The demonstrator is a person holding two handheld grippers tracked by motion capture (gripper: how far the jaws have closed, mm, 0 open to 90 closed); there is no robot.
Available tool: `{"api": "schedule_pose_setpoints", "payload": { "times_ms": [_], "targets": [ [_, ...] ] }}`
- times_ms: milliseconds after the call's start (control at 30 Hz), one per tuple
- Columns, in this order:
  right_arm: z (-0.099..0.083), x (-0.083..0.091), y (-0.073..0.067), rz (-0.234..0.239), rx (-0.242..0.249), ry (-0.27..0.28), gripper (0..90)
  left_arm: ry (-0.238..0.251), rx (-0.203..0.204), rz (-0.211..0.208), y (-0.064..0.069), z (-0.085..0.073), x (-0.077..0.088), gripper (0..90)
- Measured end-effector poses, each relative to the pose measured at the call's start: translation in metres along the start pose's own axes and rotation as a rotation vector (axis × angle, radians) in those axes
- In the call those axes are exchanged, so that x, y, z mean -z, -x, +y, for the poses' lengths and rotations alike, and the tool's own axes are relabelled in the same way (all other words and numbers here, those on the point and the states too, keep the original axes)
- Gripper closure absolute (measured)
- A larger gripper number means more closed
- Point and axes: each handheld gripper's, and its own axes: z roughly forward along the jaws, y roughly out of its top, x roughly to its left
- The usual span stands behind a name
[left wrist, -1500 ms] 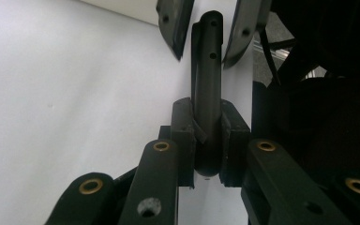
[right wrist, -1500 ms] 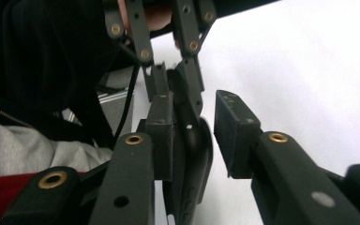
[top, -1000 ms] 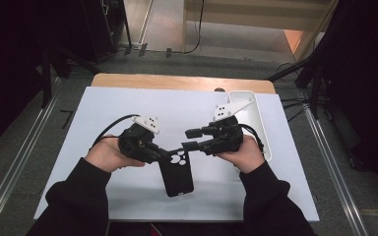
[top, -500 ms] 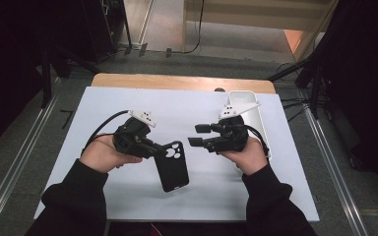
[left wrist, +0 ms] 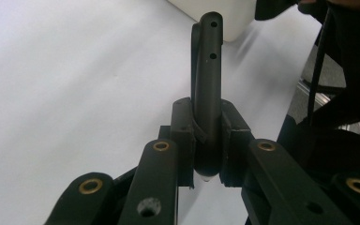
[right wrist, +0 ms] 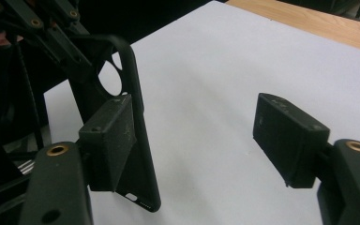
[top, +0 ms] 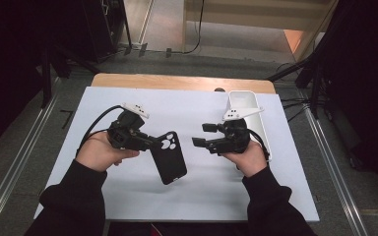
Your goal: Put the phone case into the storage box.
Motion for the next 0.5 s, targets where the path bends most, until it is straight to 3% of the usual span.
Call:
{"api": "schedule_pose_setpoints", "payload": {
  "times_ms": [333, 500],
  "targets": [
    [-0.008, -0.01, -0.002, -0.015, 0.0, -0.009, 18.7, 0.033, 0.065, 0.062, -0.006, -0.001, 0.006, 78.9],
    [-0.012, -0.015, -0.002, 0.026, -0.003, -0.003, 12.3, 0.052, 0.079, 0.079, -0.009, -0.001, 0.011, 78.9]
  ]
}}
